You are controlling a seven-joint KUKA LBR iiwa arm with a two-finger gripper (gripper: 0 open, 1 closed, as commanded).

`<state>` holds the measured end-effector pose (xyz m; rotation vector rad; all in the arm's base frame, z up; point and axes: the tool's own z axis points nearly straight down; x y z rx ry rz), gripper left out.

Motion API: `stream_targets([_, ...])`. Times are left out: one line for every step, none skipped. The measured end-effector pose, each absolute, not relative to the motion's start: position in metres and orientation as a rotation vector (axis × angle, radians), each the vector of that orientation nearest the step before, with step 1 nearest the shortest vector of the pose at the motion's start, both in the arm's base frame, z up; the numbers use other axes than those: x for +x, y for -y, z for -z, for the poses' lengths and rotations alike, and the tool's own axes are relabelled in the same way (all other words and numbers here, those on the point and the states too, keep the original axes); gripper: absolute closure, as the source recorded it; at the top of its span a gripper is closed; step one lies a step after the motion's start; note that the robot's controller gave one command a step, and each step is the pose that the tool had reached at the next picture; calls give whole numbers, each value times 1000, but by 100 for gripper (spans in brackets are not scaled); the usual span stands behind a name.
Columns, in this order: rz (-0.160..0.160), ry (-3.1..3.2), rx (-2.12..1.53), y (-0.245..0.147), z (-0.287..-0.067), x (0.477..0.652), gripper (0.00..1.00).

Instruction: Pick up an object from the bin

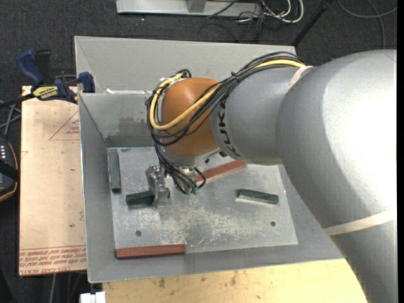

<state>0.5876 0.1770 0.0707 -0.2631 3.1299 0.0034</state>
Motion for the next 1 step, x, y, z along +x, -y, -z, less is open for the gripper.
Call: stream_targets([-4, -3130, -262, -177, -71, 588, 100])
